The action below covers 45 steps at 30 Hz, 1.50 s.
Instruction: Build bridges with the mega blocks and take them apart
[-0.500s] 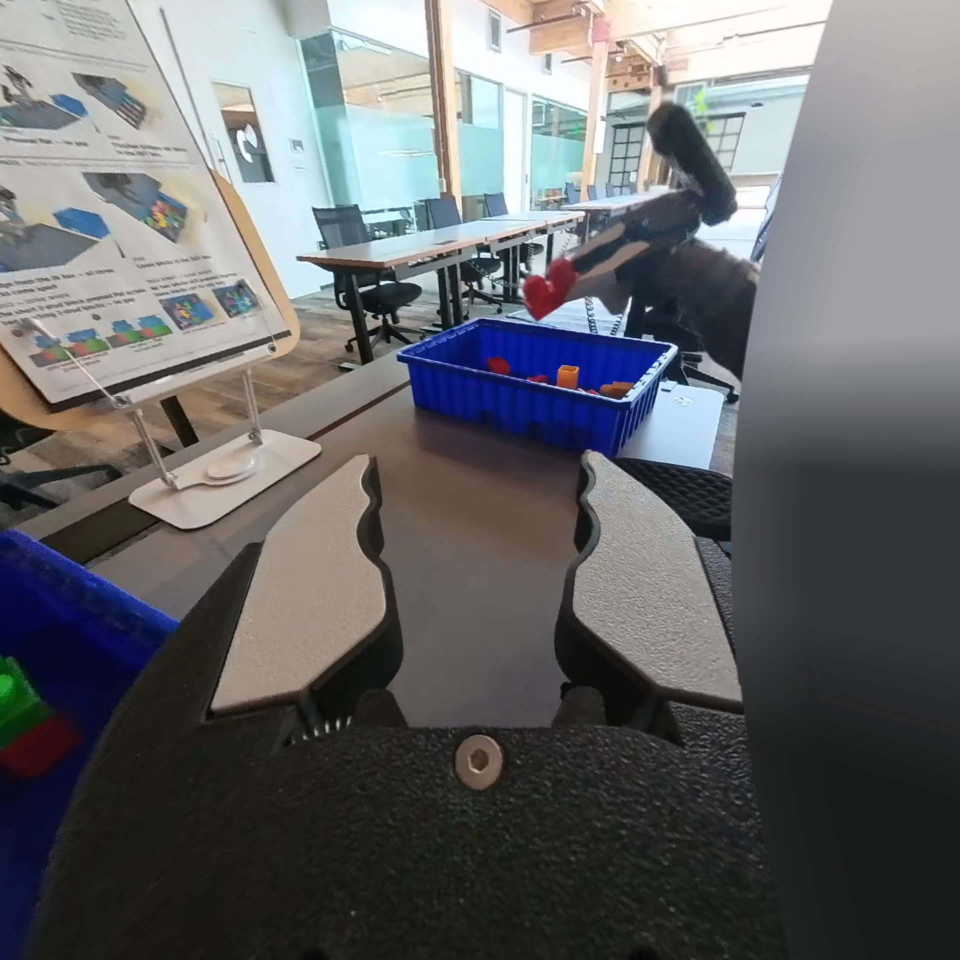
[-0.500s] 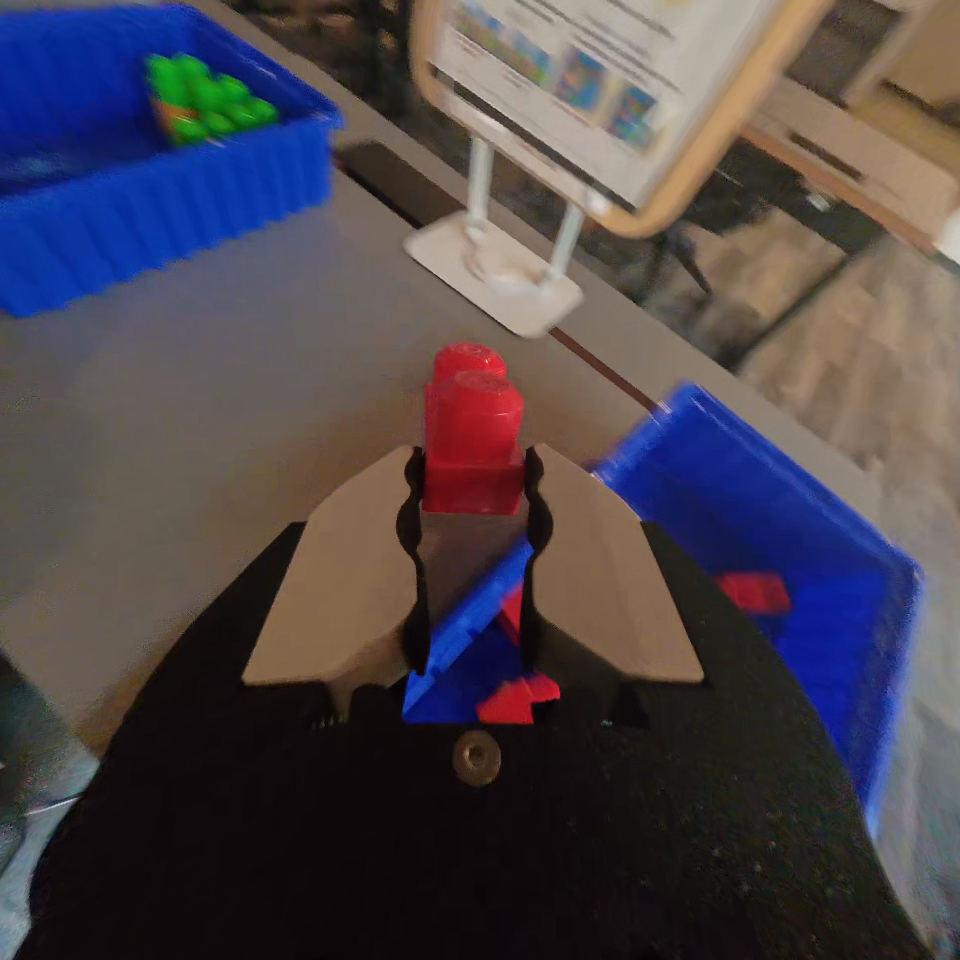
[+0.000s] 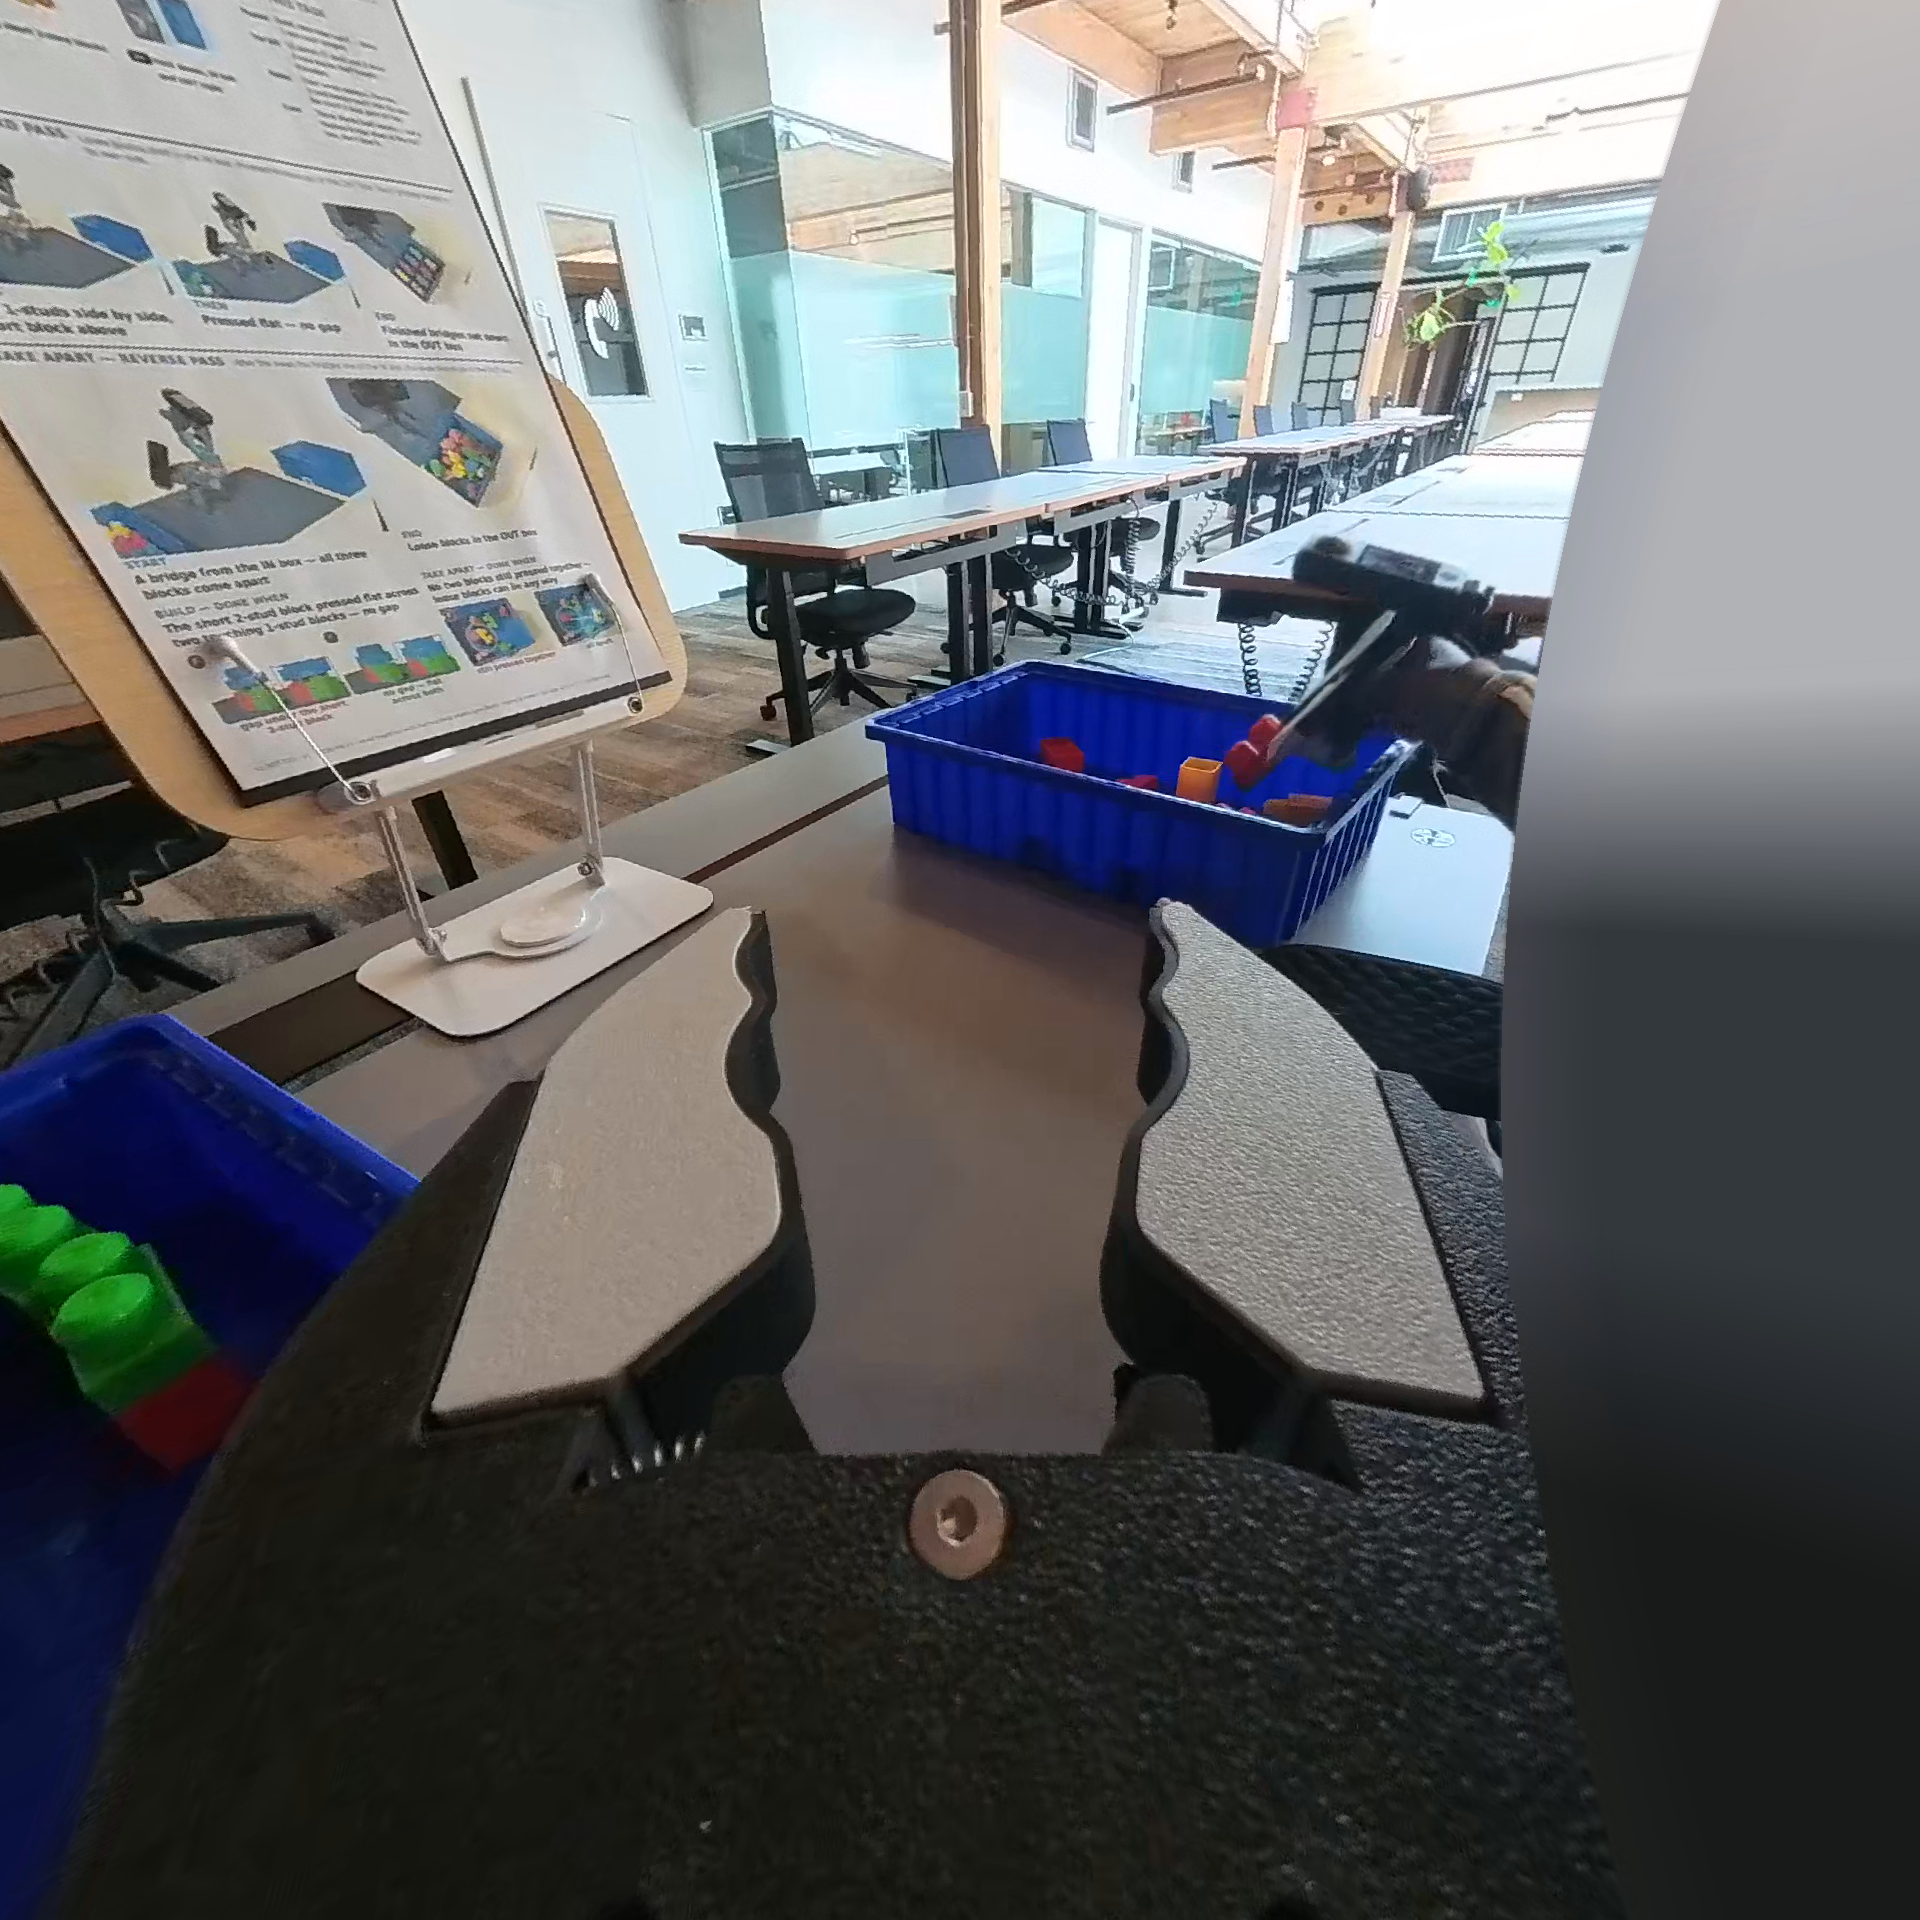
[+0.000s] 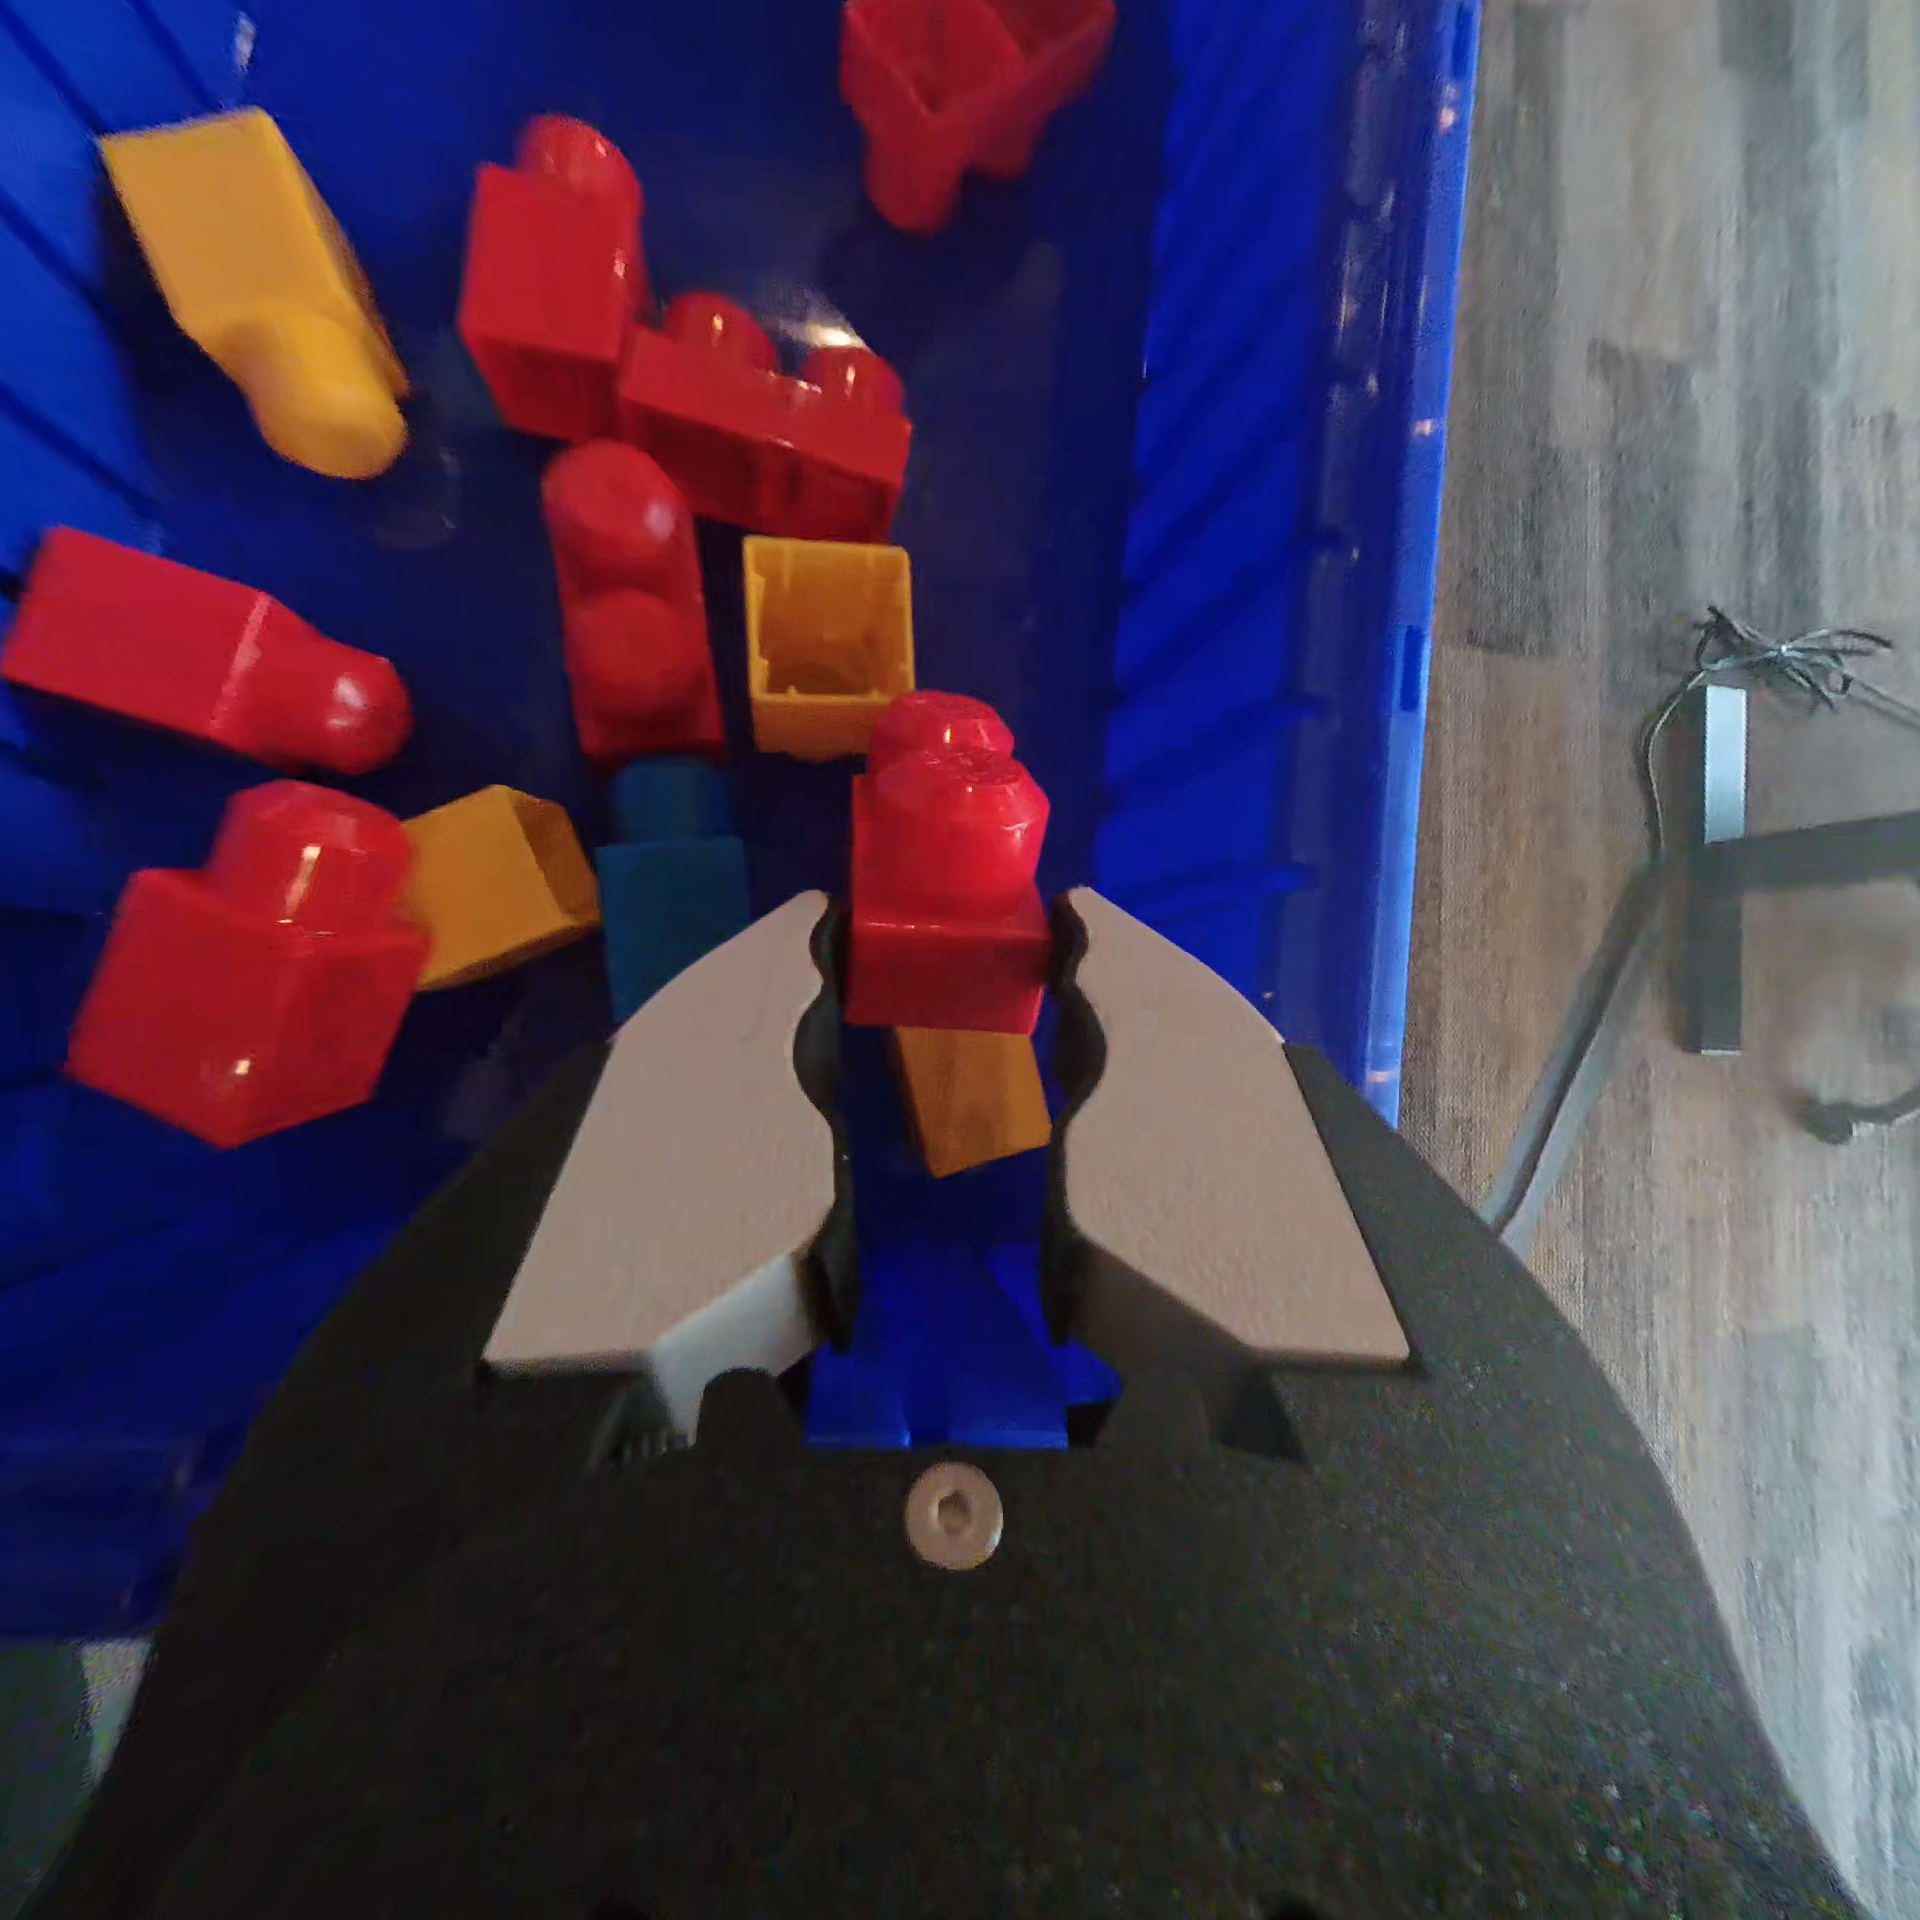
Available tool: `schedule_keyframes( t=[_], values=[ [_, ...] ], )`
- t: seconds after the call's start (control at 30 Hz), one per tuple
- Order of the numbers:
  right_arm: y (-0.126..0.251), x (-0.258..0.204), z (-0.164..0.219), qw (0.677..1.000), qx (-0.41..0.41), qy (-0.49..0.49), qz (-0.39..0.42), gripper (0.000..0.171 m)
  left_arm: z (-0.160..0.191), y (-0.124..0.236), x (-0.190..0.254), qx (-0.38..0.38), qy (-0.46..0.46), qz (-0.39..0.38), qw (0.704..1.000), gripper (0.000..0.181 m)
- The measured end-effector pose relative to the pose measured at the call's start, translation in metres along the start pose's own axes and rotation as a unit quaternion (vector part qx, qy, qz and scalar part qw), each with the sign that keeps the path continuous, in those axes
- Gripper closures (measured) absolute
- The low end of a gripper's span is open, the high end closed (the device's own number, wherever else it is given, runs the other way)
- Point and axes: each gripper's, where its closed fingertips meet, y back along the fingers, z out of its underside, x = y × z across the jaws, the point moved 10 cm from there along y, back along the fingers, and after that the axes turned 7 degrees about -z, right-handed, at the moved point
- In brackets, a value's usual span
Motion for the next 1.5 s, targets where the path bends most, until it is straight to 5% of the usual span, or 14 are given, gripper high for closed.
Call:
schedule_keyframes(
  t=[0.3, 0.4, 0.7, 1.0, 1.5],
  values=[
    [-0.009, 0.007, -0.002, 1.0, -0.022, -0.011, 0.015, 0.133, 0.001, 0.001, -0.004, -0.01, -0.003, -0.021, 1.0, 0.114],
    [-0.004, 0.005, -0.003, 1.0, -0.004, -0.025, 0.011, 0.112, 0.004, 0.005, -0.015, -0.036, 0.005, -0.042, 0.998, 0.112],
    [0.052, -0.036, -0.011, 0.986, 0.162, -0.002, -0.038, 0.105, 0.012, 0.011, -0.124, -0.196, -0.012, -0.195, 0.961, 0.113],
    [0.095, -0.086, -0.017, 0.969, 0.226, 0.082, -0.05, 0.11, 0.063, -0.065, -0.219, -0.327, 0.1, -0.217, 0.914, 0.092],
    [0.117, -0.101, -0.007, 0.96, 0.249, 0.12, -0.038, 0.111, 0.141, -0.146, -0.27, -0.477, 0.104, -0.269, 0.83, 0.107]
  ],
)
